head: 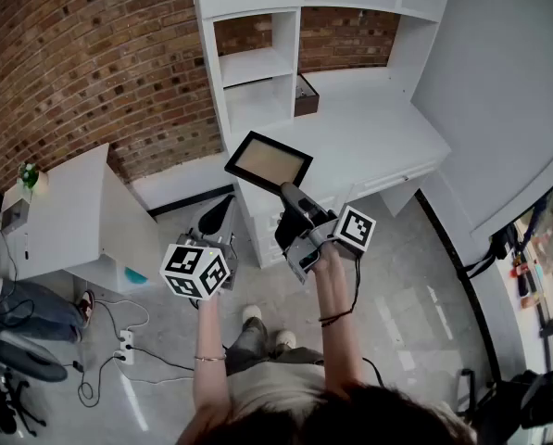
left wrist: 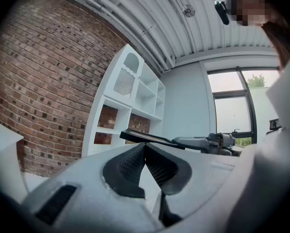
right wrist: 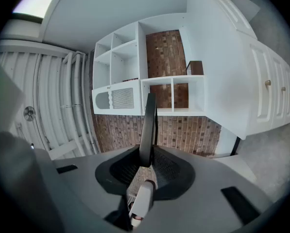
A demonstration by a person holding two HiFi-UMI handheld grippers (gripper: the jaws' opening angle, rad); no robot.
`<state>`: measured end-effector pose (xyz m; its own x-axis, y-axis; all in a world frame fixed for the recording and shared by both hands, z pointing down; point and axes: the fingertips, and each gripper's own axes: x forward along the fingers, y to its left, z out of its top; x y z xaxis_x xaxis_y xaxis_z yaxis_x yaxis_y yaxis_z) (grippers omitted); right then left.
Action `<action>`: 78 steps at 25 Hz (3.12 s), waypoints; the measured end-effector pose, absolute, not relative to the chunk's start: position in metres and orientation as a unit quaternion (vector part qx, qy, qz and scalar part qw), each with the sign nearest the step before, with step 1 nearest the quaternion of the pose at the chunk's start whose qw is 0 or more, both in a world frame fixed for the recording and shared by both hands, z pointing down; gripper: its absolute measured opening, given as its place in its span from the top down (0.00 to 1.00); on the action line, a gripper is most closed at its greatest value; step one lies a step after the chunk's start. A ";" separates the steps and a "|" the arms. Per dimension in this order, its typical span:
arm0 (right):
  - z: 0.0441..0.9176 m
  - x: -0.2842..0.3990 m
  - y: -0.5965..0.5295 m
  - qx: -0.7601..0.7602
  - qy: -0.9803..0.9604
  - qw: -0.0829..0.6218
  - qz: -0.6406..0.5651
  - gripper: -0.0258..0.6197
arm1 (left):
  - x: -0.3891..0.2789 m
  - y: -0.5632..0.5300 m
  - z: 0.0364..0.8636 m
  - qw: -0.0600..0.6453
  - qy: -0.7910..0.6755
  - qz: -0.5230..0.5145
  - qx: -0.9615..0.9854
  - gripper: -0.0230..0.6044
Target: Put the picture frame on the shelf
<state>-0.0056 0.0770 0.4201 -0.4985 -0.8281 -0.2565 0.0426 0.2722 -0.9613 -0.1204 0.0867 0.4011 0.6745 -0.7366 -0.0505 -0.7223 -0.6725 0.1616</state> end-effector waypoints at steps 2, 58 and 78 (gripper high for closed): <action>0.417 -0.005 0.080 -0.281 0.687 0.412 -0.528 0.85 | -0.117 0.090 0.400 0.063 -0.400 -0.055 0.913 0.95; 0.436 0.013 -0.012 -0.317 0.664 0.420 -0.531 0.85 | -0.102 -0.007 0.413 0.084 -0.375 -0.047 0.922 0.95; 0.444 0.034 -0.083 -0.346 0.650 0.437 -0.517 0.85 | -0.073 -0.092 0.418 0.092 -0.324 -0.050 0.940 0.95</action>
